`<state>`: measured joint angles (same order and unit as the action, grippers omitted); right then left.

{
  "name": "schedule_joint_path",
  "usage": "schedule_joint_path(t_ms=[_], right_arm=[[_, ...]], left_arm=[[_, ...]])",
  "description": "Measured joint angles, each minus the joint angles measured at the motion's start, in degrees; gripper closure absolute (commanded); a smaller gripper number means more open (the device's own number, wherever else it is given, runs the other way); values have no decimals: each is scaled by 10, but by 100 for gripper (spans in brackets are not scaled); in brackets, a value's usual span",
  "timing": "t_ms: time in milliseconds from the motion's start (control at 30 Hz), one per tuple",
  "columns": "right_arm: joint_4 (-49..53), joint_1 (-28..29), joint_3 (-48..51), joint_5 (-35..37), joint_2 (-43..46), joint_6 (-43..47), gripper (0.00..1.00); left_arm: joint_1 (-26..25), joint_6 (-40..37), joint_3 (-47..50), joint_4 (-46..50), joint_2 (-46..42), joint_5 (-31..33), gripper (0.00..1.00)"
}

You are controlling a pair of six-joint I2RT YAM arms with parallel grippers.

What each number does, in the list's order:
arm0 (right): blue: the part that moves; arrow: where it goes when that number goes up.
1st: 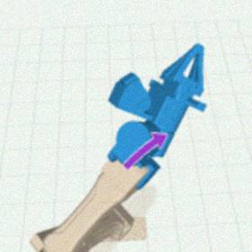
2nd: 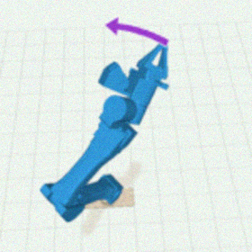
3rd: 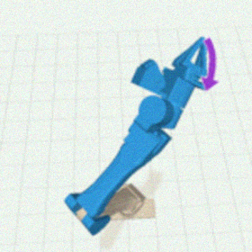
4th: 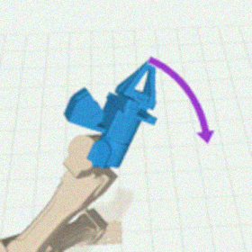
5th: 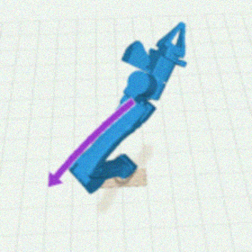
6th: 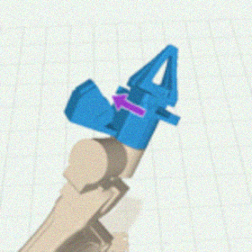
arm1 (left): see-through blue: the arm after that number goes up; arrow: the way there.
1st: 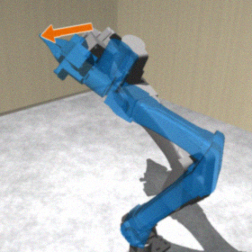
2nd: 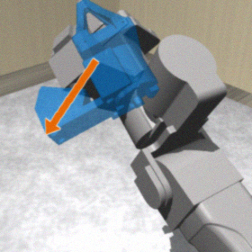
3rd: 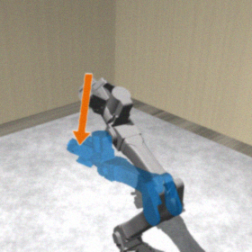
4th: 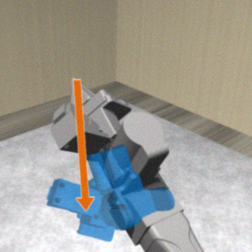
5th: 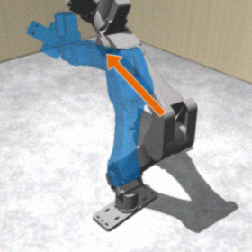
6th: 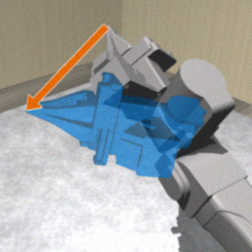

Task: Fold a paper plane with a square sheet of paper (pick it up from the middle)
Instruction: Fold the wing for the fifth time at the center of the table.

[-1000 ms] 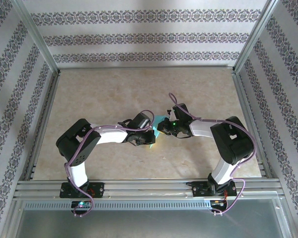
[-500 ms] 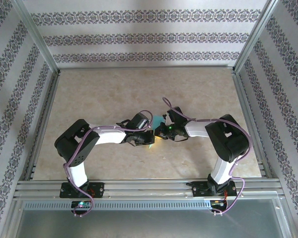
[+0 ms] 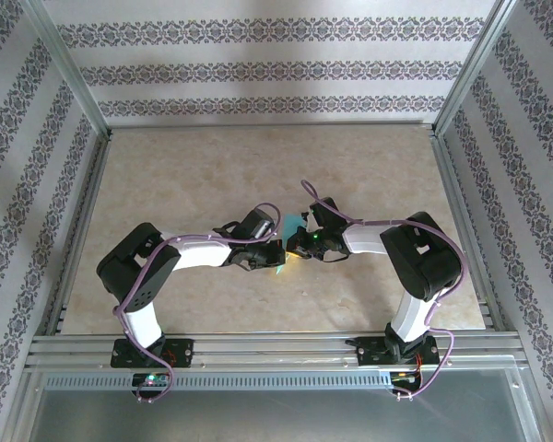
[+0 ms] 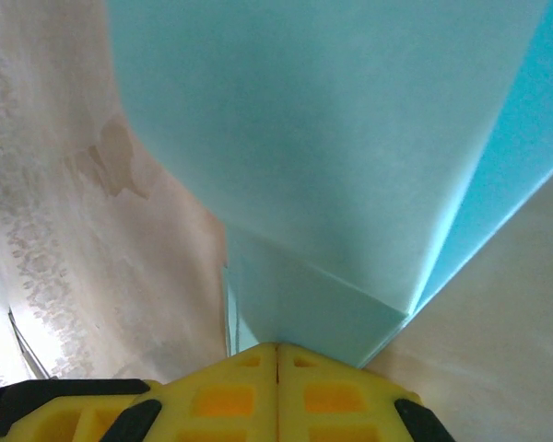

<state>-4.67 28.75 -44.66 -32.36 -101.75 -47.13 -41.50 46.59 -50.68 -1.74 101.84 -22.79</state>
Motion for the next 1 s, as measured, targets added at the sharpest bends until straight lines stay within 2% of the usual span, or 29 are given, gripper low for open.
schedule_joint_path(t_ms=[333, 633, 1000], right_arm=[[24, -5, -22, -3, -9, 14, 93], [32, -57, -61, -1, -36, 59, 93], [50, -84, -92, -42, -67, 87, 92]], left_arm=[[0, 0, 2, 5, 7, 2, 100], [0, -7, -2, 17, 7, 2, 100], [0, -16, -9, 27, 9, 2, 100]])
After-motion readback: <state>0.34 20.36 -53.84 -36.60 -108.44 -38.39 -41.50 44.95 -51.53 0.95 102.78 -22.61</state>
